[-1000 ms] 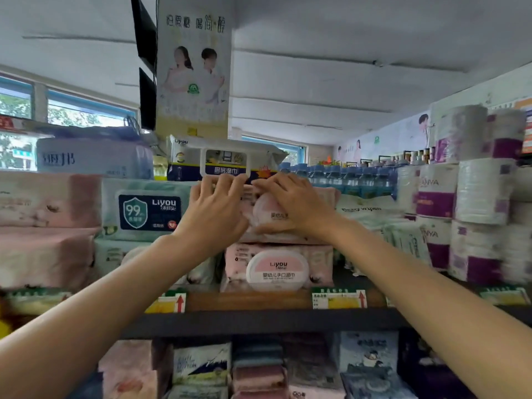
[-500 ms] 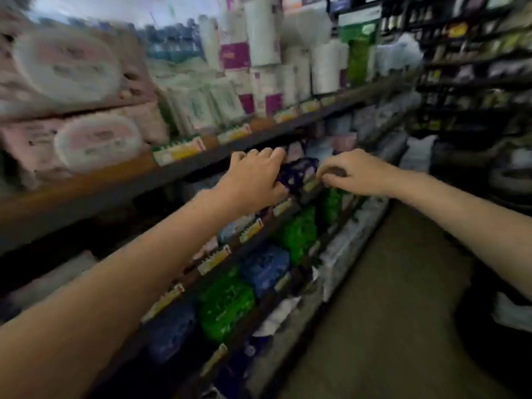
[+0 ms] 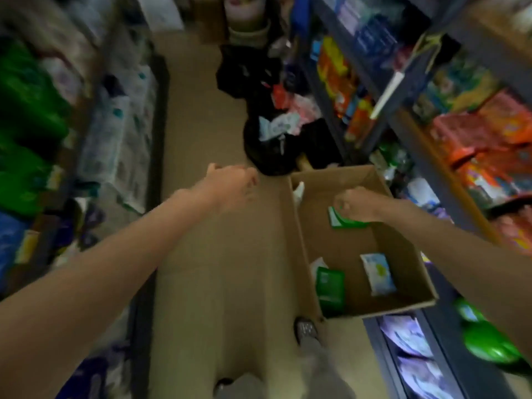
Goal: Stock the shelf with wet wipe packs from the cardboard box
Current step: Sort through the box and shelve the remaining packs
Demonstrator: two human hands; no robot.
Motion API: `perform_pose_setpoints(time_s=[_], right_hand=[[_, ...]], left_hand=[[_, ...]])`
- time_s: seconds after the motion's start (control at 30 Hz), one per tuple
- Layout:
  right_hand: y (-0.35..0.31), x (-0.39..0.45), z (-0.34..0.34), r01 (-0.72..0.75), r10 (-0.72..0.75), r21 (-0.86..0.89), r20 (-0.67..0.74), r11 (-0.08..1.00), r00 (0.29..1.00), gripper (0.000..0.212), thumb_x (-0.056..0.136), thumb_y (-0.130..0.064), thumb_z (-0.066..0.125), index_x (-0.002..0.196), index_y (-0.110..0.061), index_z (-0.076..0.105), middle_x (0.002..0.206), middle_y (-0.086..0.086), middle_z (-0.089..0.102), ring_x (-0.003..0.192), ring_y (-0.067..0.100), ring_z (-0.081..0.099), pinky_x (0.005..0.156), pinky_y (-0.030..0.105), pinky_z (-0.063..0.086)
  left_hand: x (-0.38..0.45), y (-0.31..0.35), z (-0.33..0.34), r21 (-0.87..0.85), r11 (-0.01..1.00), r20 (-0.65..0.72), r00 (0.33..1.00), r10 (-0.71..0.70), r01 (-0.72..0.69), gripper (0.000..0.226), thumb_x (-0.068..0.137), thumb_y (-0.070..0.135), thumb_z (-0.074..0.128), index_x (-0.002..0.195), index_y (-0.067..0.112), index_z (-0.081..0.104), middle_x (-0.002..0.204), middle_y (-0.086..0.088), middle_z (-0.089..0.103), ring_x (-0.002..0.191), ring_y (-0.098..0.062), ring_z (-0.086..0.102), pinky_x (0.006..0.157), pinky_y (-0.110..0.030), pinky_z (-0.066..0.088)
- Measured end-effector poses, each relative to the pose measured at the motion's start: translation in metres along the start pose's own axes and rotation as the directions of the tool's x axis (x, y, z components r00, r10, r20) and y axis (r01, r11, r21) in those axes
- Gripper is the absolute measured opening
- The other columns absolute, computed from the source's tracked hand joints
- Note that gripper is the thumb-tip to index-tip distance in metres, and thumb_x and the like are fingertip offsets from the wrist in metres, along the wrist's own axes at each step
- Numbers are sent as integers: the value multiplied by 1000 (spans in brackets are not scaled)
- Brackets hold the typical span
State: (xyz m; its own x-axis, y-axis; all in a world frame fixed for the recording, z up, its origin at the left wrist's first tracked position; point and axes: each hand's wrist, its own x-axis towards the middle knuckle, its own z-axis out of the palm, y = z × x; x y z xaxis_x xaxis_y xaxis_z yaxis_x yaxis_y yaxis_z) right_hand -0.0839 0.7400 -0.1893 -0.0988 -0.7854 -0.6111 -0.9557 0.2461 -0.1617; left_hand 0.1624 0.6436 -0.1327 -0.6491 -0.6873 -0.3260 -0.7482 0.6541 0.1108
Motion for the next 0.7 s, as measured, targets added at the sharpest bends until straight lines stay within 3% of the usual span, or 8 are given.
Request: perform_pose_setpoints(time_s=[0.1, 0.23, 0.33, 0.37, 0.43, 0.5, 0.6, 0.7], right_hand=[[55, 38, 54, -22, 17, 120, 44, 993, 999, 28, 96, -13, 42, 118, -5, 57, 120, 14, 58, 101, 29, 56, 77, 32, 47], [104, 75, 141, -89, 33, 218, 249, 972, 968, 32, 95, -8, 45, 125, 4, 53, 127, 21, 54, 118, 32, 51, 95, 31, 38], [127, 102, 205, -104, -2, 296, 337, 950, 942, 36, 89, -22, 58, 121, -5, 57, 122, 14, 59, 114, 30, 56, 96, 34, 45], [132, 111, 223, -112, -12, 327, 355, 939, 935, 38, 86, -24, 62, 121, -9, 57, 120, 11, 59, 112, 28, 57, 95, 36, 46], [132, 126, 242, -103, -46, 384, 359, 918, 932, 38, 85, -19, 64, 120, -10, 54, 115, 6, 57, 105, 22, 56, 90, 31, 46], [125, 139, 253, -110, -54, 413, 365, 904, 929, 33, 88, -15, 59, 120, -8, 53, 117, 8, 56, 102, 23, 56, 87, 32, 46], [112, 148, 269, -145, -24, 408, 382, 901, 924, 39, 90, -12, 55, 128, -10, 48, 128, 13, 49, 112, 27, 52, 93, 36, 47], [100, 147, 269, -132, -62, 375, 463, 917, 884, 35, 85, -8, 61, 120, -10, 54, 114, 9, 58, 102, 24, 58, 90, 37, 51]], left_hand=[[61, 42, 53, -137, 991, 66, 998, 10, -1, 31, 92, 23, 46, 122, 15, 52, 124, -7, 59, 117, -26, 53, 100, -42, 38], [107, 97, 152, -252, 968, 176, 984, 30, 16, 33, 91, 16, 47, 124, 13, 52, 122, -9, 60, 113, -26, 57, 98, -36, 41], [119, 120, 207, -297, 955, 232, 970, 72, 0, 34, 91, 14, 46, 124, 12, 53, 125, -9, 59, 120, -24, 53, 99, -32, 41], [123, 124, 218, -334, 943, 222, 972, 76, 2, 32, 92, 11, 45, 122, 10, 55, 124, -9, 59, 120, -23, 53, 95, -27, 41], [134, 128, 232, -429, 903, 145, 989, 41, 26, 25, 94, 8, 45, 113, 5, 60, 114, -11, 63, 106, -24, 59, 75, -17, 35], [147, 131, 243, -480, 876, 75, 997, -14, 48, 21, 95, 11, 46, 106, 4, 62, 103, -12, 64, 91, -22, 59, 64, -17, 30], [162, 135, 260, -464, 886, 63, 998, 21, 11, 19, 93, 13, 49, 105, 8, 62, 104, -8, 61, 93, -20, 58, 74, -25, 43], [166, 142, 270, -446, 895, 134, 990, 43, 22, 19, 90, 14, 50, 104, 8, 63, 105, -9, 60, 95, -22, 60, 80, -34, 49]])
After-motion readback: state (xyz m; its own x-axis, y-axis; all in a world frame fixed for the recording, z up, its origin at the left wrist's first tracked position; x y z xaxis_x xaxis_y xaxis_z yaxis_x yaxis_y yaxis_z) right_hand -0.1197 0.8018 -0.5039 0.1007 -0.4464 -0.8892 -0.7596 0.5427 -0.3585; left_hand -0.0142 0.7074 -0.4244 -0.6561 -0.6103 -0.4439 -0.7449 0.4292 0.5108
